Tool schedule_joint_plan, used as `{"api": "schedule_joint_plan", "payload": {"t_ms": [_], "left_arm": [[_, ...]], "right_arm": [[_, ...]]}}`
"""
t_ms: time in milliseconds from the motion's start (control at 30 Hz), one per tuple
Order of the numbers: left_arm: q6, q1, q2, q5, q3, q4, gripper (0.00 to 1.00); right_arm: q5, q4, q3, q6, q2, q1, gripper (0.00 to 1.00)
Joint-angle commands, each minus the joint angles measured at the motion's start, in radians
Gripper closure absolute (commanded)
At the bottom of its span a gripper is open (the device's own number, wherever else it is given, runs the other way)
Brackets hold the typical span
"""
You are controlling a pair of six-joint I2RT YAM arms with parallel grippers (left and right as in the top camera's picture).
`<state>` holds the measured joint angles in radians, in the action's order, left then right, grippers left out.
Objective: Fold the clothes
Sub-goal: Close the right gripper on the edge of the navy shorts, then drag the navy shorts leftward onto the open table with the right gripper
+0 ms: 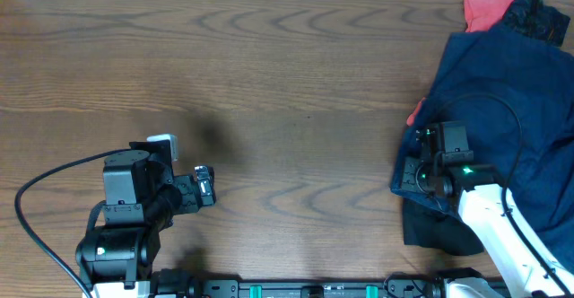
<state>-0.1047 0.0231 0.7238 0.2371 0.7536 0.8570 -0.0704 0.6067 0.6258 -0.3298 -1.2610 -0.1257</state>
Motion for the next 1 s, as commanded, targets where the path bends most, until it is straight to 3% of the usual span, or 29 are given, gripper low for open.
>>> {"api": "schedule_joint_plan", "payload": {"t_ms": [0,67,433,733,967], "left_arm": [[-0.005,-0.004,0.0,0.006,0.024,0.003,0.02],[-0.005,-0.004,0.0,0.006,0.024,0.003,0.02],[-0.005,-0.004,0.0,0.006,0.024,0.002,0.02],[-0.005,-0.004,0.0,0.006,0.024,0.002,0.02],[-0.005,-0.004,0.0,0.006,0.024,0.002,0.02]], "right_arm": [[0.02,-0.009,-0.009,-0.033,-0.037,-0.012,0.86],[0.023,-0.01,-0.009,-0.039,-0.059,-0.012,0.99],[0.022,0.068,0.087,-0.024,-0.017,-0.012,0.99],[-0.182,0.24,0.399,0.235,0.063,-0.021,0.99],[-0.27,0.185,0.509,0.328,0.063,-0.157,0.99]]}}
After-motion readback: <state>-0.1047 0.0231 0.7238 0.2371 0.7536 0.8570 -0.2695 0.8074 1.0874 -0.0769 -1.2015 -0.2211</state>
